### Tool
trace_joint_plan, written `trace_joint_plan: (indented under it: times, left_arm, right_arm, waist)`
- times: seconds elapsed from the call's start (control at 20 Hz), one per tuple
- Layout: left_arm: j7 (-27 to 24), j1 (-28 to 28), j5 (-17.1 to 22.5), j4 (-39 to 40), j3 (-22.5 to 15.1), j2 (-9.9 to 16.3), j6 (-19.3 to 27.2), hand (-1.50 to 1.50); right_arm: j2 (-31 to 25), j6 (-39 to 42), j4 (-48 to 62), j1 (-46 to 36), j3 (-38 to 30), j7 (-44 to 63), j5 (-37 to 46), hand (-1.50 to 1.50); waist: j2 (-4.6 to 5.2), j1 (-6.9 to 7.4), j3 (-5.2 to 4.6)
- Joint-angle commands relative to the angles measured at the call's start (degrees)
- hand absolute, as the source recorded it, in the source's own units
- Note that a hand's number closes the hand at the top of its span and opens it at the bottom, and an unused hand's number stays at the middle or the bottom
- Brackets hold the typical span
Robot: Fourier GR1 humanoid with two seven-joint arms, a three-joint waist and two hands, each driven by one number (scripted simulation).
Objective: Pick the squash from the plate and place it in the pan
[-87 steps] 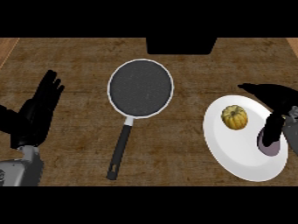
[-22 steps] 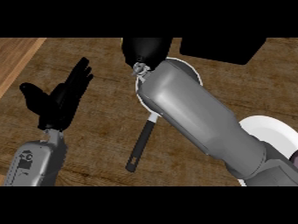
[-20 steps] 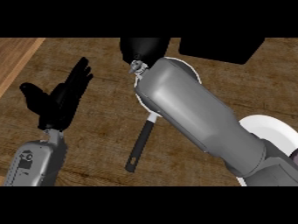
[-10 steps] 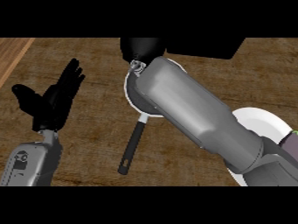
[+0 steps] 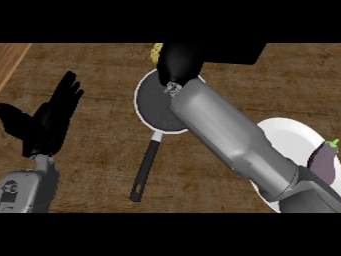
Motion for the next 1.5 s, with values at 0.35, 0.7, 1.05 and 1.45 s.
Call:
trace_joint_plan:
  times: [0.35,0.7,1.05,1.45]
  left_arm:
    - [-3.3,2.7,-0.8,0.2,-0.6,-0.8,-0.6,0.0]
    - [0.4,-3.4,0.7,1.4,1.7,0.8,-0.2,0.0]
    - [0.0,0.3,1.6,-0.9,2.4,1.6,-1.4,0.0]
    - [-2.0,5.6,0.6,-2.0,1.7,-0.1,-0.4,0.0]
  right_arm:
    - [0.7,-19.3,13.9,6.9,-0.6,-2.6,-5.2,1.5]
    - [0.7,-25.8,14.0,12.2,-5.6,-3.8,-14.9,-1.5]
    - [0.7,-37.8,13.6,14.3,-3.7,-12.7,-18.9,-1.5]
    - [0.7,-53.8,-0.9,21.8,-6.2,-16.1,-22.9,-1.5]
  waist:
    - [0.34,-0.22,0.04]
    - [0.44,-0.37,0.13]
    - [-0.01,-0.75,0.14]
    - [-1.05,-3.21,0.15]
